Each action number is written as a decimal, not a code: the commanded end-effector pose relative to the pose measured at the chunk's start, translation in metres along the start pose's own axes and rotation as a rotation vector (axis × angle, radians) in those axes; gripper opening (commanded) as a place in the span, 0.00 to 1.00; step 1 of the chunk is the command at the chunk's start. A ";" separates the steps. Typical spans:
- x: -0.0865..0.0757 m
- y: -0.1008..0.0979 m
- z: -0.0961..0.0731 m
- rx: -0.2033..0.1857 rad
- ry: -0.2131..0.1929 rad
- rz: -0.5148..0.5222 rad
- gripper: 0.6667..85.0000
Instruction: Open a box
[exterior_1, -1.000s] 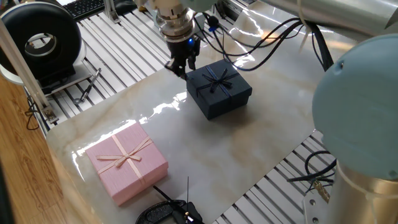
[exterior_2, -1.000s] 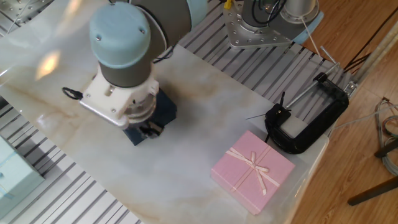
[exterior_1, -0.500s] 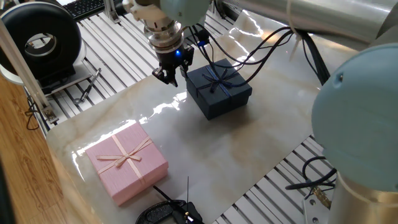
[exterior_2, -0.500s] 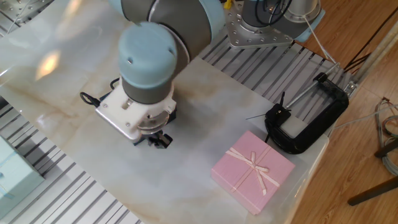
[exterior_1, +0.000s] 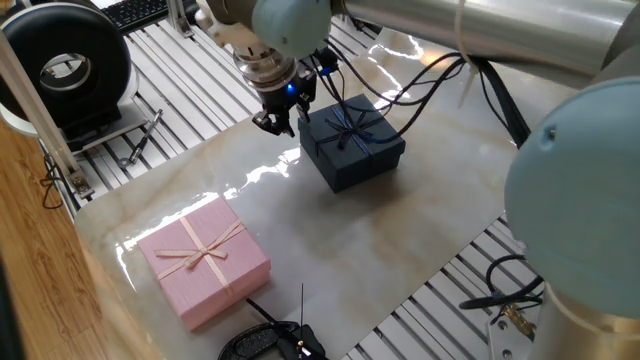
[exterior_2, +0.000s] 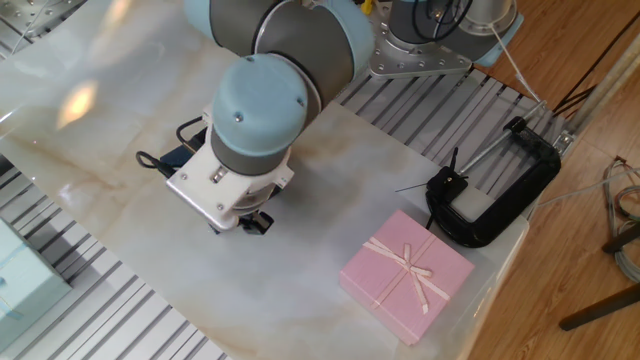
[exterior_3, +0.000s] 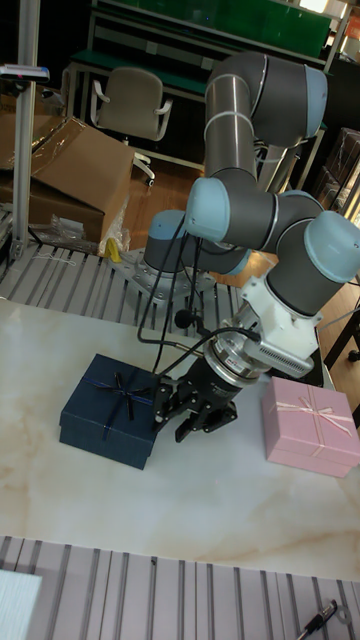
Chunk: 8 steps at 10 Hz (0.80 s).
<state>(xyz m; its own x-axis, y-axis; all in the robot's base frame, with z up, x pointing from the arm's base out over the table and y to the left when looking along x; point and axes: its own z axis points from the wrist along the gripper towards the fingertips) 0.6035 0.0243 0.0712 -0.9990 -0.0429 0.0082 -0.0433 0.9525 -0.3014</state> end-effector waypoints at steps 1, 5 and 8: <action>0.009 -0.006 0.001 0.019 0.016 0.001 0.48; 0.012 -0.009 0.020 0.026 -0.026 0.036 0.47; 0.017 -0.033 0.014 0.107 -0.004 0.035 0.47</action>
<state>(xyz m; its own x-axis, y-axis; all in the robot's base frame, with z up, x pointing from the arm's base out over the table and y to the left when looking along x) 0.5936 -0.0048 0.0648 -0.9992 -0.0358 -0.0149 -0.0273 0.9226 -0.3848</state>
